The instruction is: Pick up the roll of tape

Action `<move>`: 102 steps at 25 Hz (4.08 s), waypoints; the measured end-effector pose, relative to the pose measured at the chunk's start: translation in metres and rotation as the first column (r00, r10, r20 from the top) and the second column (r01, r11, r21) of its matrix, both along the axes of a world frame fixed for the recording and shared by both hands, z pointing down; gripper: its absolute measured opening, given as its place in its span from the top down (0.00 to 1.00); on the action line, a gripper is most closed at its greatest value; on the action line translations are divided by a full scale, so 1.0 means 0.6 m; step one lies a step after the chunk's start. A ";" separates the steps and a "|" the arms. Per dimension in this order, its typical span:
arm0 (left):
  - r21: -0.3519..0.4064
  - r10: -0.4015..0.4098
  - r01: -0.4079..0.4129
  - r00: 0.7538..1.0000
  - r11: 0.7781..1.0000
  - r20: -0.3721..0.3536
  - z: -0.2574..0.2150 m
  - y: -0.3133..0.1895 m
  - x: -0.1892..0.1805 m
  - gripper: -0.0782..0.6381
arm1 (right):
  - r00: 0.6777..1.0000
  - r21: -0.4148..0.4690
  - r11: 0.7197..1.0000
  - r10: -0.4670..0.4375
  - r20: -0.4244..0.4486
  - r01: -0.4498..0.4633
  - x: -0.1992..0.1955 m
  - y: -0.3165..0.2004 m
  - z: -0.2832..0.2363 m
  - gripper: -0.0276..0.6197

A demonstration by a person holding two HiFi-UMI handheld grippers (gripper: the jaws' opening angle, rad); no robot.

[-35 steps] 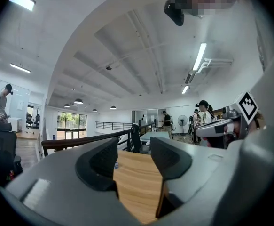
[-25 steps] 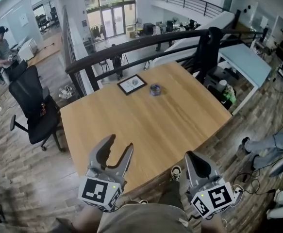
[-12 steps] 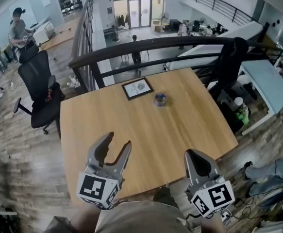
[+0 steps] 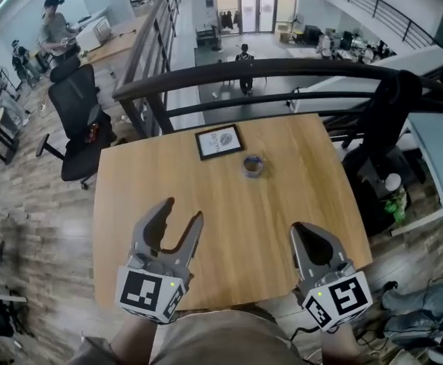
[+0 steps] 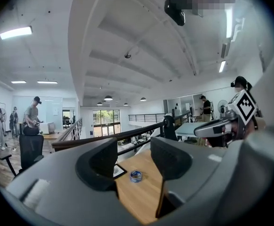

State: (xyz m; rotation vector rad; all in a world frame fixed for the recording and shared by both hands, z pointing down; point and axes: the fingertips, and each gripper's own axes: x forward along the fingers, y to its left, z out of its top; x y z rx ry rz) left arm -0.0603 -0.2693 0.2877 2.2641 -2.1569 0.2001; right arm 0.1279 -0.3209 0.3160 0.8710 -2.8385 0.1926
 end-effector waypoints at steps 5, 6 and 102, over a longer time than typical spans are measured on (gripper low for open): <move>-0.007 -0.052 0.052 0.999 0.999 0.010 0.003 -0.022 0.011 0.59 | 0.999 -0.003 0.999 -0.046 0.006 0.046 0.002 -0.046 0.008 0.93; -0.013 -0.061 0.061 0.998 0.998 0.010 0.007 -0.022 0.008 0.59 | 0.999 -0.009 0.999 -0.049 0.010 0.049 0.000 -0.050 0.011 0.93; -0.306 0.042 -0.100 0.980 0.947 -0.193 0.274 -0.373 -0.059 0.81 | 0.993 -0.098 0.988 0.118 -0.027 -0.120 -0.106 -0.231 0.165 0.93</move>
